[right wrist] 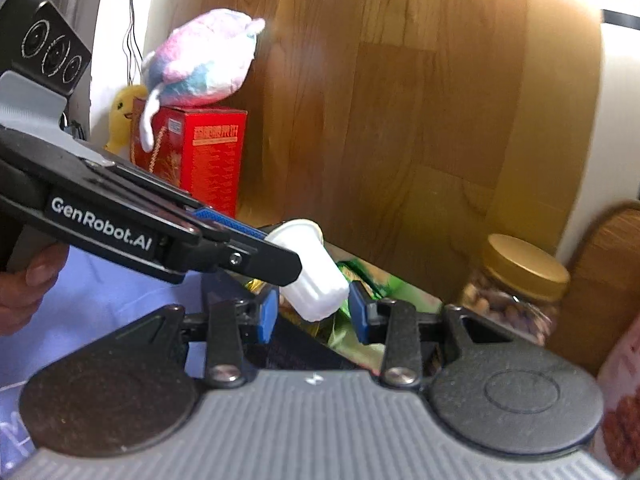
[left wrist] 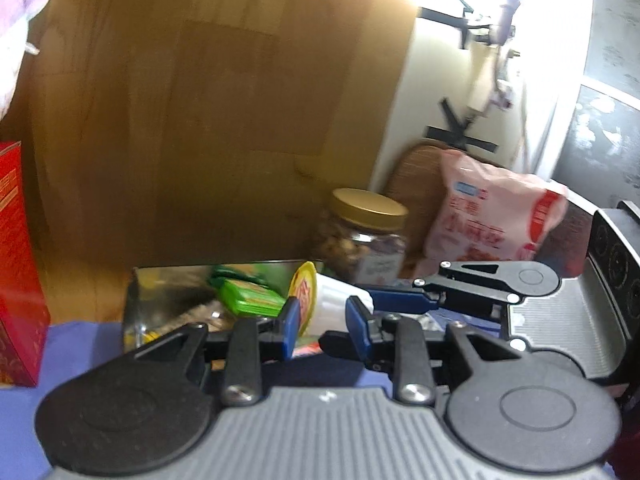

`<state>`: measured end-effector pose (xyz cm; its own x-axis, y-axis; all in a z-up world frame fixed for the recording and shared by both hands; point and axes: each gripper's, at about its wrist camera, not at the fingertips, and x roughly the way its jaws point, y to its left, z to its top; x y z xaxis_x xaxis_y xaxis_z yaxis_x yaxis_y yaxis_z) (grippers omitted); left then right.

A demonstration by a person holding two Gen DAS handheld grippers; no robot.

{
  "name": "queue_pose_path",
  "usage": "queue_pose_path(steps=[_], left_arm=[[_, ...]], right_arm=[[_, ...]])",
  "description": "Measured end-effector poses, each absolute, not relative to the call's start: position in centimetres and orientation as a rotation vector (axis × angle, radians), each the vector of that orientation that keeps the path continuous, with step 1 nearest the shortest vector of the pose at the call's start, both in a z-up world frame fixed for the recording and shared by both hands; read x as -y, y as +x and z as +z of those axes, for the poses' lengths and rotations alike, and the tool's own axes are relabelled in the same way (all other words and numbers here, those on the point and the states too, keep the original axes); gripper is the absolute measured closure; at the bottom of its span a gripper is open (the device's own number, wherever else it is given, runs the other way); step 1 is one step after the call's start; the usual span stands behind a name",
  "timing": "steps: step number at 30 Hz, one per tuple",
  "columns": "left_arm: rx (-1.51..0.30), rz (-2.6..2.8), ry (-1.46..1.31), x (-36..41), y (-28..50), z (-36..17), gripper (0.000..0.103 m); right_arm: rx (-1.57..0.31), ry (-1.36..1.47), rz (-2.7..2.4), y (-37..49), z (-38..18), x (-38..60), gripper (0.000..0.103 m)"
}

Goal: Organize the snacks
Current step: 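Carry the jelly cup over the black tin with the left tool, then lower the jelly cup into the black tin and open the left tool, then move the left tool down to the green snack packet on the tablecloth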

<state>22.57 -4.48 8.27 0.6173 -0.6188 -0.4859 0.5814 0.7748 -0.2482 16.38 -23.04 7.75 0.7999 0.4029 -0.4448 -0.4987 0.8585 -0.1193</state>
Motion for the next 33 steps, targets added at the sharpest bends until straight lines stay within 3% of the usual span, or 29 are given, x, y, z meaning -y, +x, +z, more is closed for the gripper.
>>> queue_pose_path(steps=[14,20,25,33], left_arm=[[-0.622,-0.562,-0.079,2.9,27.8,5.2,0.075],[-0.635,-0.498,-0.086,1.8,26.4,5.1,0.075],[-0.625,-0.480,-0.134,-0.6,22.2,6.1,0.068],[-0.829,-0.421,-0.294,-6.6,15.5,1.6,0.067]], right_arm=[[-0.484,-0.246,0.478,22.6,5.8,21.4,0.062],[-0.460,-0.186,0.470,19.8,6.7,22.6,0.062],[-0.470,-0.032,0.476,15.1,7.1,24.6,0.062],[-0.763,0.339,0.570,10.9,1.8,25.1,0.062]])
